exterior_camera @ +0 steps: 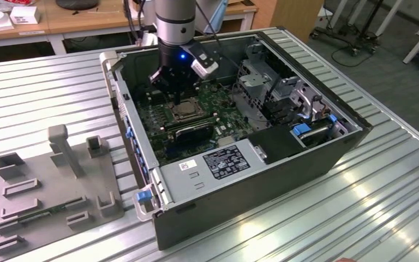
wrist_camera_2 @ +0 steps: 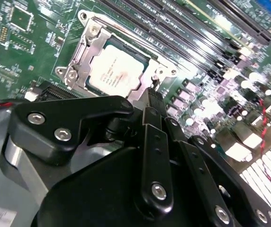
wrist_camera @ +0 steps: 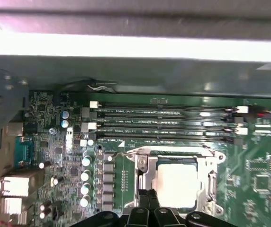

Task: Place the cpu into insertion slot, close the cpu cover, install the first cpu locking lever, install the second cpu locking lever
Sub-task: 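Close the cpu cover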

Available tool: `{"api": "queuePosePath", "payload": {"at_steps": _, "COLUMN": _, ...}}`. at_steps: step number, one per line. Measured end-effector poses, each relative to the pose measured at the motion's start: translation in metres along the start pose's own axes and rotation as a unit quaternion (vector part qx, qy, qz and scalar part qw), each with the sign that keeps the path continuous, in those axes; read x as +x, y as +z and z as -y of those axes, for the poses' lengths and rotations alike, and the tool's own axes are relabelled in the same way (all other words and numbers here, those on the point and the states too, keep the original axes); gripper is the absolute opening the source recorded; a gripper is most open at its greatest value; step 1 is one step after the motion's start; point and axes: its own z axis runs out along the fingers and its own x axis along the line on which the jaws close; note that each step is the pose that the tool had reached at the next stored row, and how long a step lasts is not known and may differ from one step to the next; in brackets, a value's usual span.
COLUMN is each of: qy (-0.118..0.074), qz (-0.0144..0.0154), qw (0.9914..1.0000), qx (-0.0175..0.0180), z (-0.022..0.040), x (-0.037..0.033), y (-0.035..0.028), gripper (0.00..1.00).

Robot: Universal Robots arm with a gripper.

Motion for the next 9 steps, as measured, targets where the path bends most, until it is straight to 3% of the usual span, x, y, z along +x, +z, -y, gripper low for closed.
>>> {"api": "queuePosePath", "payload": {"at_steps": 2, "qy": 0.0, "qz": -0.0001, "qw": 1.0, "qx": 0.0001, "z": 0.0, "x": 0.0, "y": -0.0032, "gripper": 0.11}}
{"api": "queuePosePath", "payload": {"at_steps": 9, "qy": 0.0, "qz": -0.0001, "qw": 1.0, "qx": 0.0001, "z": 0.0, "x": -0.0006, "y": -0.0037, "gripper": 0.11}}
